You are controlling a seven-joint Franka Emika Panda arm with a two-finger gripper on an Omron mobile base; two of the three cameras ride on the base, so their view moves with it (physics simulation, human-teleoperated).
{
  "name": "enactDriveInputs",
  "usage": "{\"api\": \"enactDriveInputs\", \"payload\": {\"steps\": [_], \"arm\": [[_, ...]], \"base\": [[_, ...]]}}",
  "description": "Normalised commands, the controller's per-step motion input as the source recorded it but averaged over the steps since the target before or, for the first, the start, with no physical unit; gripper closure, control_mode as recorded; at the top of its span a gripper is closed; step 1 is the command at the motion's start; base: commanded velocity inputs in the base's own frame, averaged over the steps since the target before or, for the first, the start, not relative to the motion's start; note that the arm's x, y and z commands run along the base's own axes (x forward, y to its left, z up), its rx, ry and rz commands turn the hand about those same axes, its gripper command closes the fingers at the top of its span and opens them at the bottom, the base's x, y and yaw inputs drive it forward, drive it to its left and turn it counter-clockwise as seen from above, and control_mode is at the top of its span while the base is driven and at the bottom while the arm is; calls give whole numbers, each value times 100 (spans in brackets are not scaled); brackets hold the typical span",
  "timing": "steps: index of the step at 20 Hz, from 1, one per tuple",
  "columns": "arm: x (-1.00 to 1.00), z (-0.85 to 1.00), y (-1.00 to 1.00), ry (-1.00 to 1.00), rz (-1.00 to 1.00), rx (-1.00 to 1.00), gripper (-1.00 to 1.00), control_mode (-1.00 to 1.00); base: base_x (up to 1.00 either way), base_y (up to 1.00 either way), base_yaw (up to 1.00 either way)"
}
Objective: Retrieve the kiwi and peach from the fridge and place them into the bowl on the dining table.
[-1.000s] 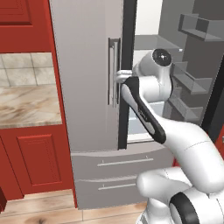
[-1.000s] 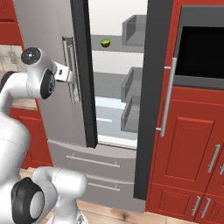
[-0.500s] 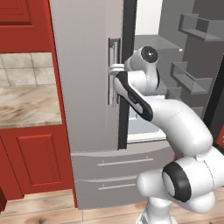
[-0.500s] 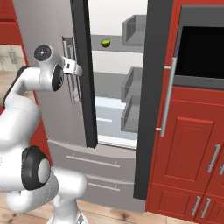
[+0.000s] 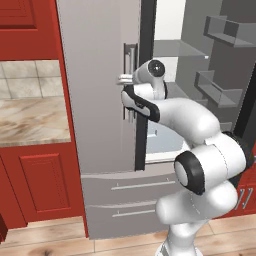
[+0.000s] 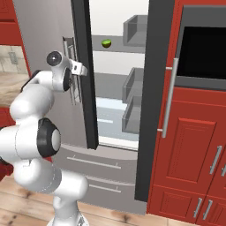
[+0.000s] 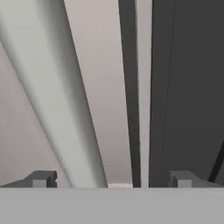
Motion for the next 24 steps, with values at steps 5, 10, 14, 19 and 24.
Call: {"api": "enactDriveInputs", "payload": {"steps": [5,10,14,19,24], "arm": [[84,-6,17,0,0,0,-100,-100],[77,-2,9,7,0,0,100,-100],[13,0,16,20,-6,0,100,-100],[-85,2,25,16,-5,0,100,-100],[-100,0,56,5,-2,0,100,-100]], "base": [[0,0,0],[0,0,0],[0,0,0],[0,0,0],[0,0,0]]}}
